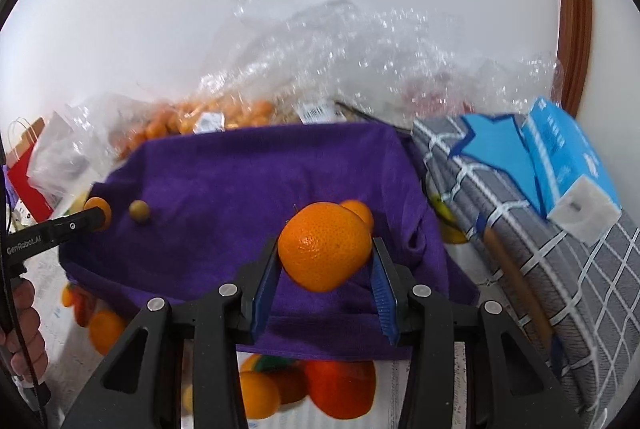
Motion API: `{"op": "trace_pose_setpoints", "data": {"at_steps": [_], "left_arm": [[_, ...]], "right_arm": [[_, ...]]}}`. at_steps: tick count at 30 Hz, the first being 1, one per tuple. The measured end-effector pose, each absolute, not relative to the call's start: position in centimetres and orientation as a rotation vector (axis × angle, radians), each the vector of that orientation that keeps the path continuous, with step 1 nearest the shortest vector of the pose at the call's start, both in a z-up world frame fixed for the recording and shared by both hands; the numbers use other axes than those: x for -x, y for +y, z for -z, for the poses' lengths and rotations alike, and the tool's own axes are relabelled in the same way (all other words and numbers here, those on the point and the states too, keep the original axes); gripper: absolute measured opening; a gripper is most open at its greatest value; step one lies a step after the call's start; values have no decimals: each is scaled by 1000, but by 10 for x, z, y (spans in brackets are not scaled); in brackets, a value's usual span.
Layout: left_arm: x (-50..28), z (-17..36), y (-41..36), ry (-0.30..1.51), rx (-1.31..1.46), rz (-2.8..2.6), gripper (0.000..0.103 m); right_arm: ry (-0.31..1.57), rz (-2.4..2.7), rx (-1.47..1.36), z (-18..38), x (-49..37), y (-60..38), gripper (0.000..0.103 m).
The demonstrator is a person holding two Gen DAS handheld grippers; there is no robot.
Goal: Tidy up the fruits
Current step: 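Lower both oranges onto the purple towel and open both tools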
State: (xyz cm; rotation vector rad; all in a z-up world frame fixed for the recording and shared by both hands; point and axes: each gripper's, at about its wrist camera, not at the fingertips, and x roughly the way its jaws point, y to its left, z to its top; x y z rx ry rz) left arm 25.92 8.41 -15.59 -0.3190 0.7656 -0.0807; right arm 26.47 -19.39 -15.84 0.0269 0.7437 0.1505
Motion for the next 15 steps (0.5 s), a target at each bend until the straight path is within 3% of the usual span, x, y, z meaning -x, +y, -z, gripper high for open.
{"op": "trace_pose_setpoints", "data": {"at_steps": [15], "left_arm": [[-255, 159, 77, 721, 265, 65, 32]], "right_arm": [[776, -156, -57, 177, -274, -195, 43]]}}
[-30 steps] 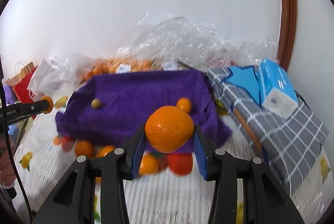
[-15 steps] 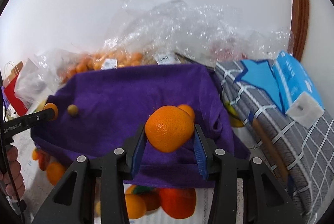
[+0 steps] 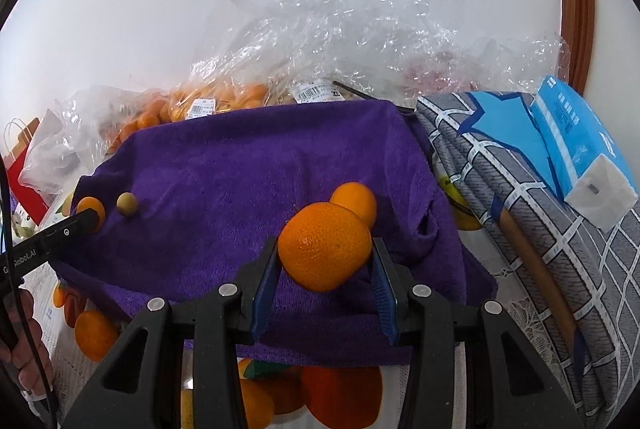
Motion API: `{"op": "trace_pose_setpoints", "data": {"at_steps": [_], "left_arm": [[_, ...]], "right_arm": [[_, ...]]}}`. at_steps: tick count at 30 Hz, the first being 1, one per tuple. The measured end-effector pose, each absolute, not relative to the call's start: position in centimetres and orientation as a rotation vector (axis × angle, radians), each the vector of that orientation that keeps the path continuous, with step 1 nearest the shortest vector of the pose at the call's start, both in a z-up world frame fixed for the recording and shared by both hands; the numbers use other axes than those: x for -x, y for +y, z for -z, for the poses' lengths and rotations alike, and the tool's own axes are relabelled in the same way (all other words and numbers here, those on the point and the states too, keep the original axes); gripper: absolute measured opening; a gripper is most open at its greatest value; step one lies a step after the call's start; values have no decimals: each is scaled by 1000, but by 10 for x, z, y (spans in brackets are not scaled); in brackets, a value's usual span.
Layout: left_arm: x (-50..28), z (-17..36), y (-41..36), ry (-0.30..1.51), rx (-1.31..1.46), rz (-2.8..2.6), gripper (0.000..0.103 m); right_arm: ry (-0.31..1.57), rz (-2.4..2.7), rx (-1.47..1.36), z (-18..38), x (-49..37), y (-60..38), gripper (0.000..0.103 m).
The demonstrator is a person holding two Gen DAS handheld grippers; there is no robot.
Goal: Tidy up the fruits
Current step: 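Lower both oranges onto the purple towel and open both tools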
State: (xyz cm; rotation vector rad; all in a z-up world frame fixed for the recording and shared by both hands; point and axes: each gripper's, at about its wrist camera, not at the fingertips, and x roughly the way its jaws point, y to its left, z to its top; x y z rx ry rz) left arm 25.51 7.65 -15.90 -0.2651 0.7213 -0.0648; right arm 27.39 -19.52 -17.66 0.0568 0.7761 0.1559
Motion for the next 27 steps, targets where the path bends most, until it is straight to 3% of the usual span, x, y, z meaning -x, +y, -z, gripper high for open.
{"op": "trace_pose_setpoints", "data": {"at_steps": [25, 27], "left_arm": [[-253, 160, 71, 720, 246, 69, 33], [-251, 159, 70, 708, 245, 73, 37]], "right_arm": [[747, -120, -81, 172, -263, -201, 48], [736, -129, -100, 170, -260, -204, 48]]}}
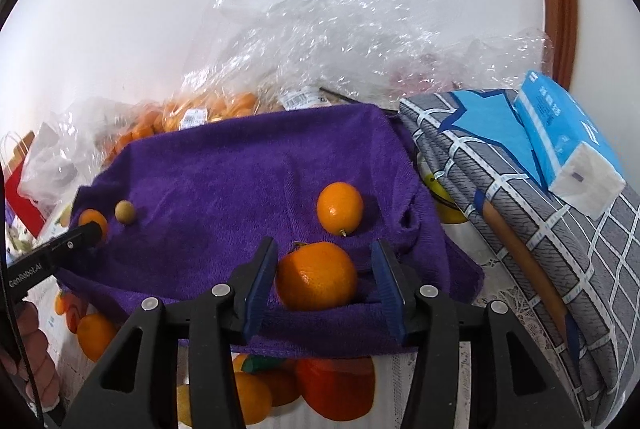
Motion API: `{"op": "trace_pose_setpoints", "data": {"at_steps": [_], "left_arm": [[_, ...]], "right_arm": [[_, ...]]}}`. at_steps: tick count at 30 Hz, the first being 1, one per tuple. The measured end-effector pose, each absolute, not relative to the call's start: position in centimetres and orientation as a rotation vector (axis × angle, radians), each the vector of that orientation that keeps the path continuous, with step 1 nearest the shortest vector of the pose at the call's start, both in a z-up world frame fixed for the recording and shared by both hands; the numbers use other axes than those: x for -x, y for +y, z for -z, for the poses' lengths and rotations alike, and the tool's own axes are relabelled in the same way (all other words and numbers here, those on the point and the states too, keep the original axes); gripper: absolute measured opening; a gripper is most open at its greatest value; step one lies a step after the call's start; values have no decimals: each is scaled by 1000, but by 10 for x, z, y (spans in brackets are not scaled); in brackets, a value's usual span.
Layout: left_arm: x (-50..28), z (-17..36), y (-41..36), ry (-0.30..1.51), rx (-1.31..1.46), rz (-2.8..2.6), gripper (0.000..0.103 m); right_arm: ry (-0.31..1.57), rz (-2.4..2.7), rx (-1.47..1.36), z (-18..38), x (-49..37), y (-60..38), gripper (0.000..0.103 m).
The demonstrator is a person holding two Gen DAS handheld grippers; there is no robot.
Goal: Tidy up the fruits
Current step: 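Lower both oranges onto the purple towel and open both tools, then withdraw both tools and reach toward the oranges beside the towel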
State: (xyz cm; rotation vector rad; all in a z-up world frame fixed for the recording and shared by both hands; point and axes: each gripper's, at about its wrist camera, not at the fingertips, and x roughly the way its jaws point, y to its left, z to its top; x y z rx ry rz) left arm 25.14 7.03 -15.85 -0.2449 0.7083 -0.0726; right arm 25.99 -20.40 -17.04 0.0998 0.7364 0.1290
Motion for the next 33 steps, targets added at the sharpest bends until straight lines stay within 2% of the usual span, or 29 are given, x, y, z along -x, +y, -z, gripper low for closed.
{"op": "trace_pose_setpoints", "data": {"at_steps": [2, 5, 8, 18, 27, 33], "left_arm": [[-250, 157, 69, 697, 240, 75, 42], [-246, 153, 65, 675, 224, 76, 44], [-241, 148, 63, 637, 221, 72, 51], [-224, 131, 58, 509, 172, 42, 51], [-218, 114, 70, 528, 243, 134, 51], [-191, 122, 86, 626, 226, 103, 51]], "right_arm": [[725, -122, -105, 169, -257, -205, 48], [703, -109, -104, 166, -254, -205, 48], [682, -99, -111, 161, -248, -207, 48], [678, -135, -59, 135, -215, -191, 48], [693, -134, -30, 113, -181, -177, 48], [721, -153, -31, 113, -175, -172, 48]]}}
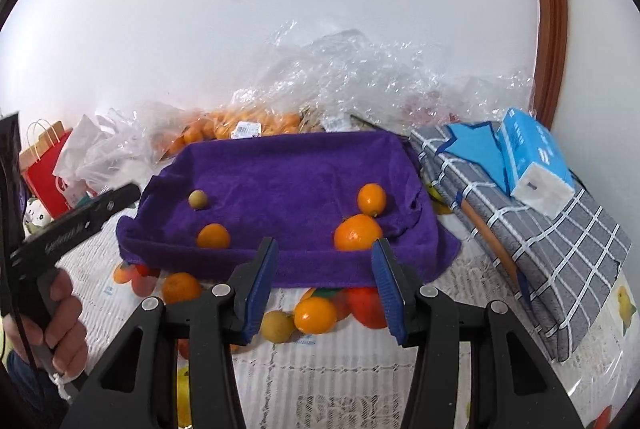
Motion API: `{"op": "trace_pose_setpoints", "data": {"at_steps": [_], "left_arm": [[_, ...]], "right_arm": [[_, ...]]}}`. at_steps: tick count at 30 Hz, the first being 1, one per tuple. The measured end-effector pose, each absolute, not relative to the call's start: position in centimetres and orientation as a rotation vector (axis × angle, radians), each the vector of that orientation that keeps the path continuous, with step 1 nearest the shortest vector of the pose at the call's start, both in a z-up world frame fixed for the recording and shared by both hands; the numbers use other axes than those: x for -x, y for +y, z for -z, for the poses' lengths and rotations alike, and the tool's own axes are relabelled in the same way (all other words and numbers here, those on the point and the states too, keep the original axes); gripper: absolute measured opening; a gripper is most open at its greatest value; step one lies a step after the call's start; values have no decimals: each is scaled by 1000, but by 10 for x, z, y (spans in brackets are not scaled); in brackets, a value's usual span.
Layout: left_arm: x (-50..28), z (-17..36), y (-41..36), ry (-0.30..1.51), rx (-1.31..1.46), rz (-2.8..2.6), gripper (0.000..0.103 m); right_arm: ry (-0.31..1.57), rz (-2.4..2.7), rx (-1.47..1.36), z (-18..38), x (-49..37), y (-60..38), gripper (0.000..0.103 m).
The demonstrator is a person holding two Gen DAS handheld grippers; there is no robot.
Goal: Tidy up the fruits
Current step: 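Withdraw both tools and reach toward the oranges beside the towel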
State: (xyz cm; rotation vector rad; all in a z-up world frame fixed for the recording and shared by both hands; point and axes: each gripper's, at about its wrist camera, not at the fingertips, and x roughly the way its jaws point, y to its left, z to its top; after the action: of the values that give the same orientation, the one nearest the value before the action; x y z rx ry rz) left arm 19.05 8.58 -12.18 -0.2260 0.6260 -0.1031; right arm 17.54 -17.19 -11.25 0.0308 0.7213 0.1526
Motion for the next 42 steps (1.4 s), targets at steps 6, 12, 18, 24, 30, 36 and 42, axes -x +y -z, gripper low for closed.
{"op": "trace_pose_setpoints", "data": {"at_steps": [6, 12, 18, 24, 30, 36, 42], "left_arm": [[-150, 139, 102, 665, 169, 52, 51], [-139, 158, 115, 693, 266, 112, 51], [-134, 159, 105, 671, 260, 204, 51], [-135, 161, 98, 688, 256, 274, 51], [-138, 164, 100, 712, 271, 271, 51], [-140, 166, 96, 729, 260, 283, 51], [-141, 168, 102, 739, 290, 286, 51]], "right_arm": [[788, -172, -20, 141, -173, -166, 47], [832, -183, -26, 161, -177, -167, 39], [861, -224, -97, 172, -187, -173, 39], [872, -251, -185, 179, -194, -186, 32], [809, -171, -126, 159, -168, -207, 32], [872, -183, -97, 173, -154, -213, 32], [901, -215, -101, 188, -155, -206, 35]]}}
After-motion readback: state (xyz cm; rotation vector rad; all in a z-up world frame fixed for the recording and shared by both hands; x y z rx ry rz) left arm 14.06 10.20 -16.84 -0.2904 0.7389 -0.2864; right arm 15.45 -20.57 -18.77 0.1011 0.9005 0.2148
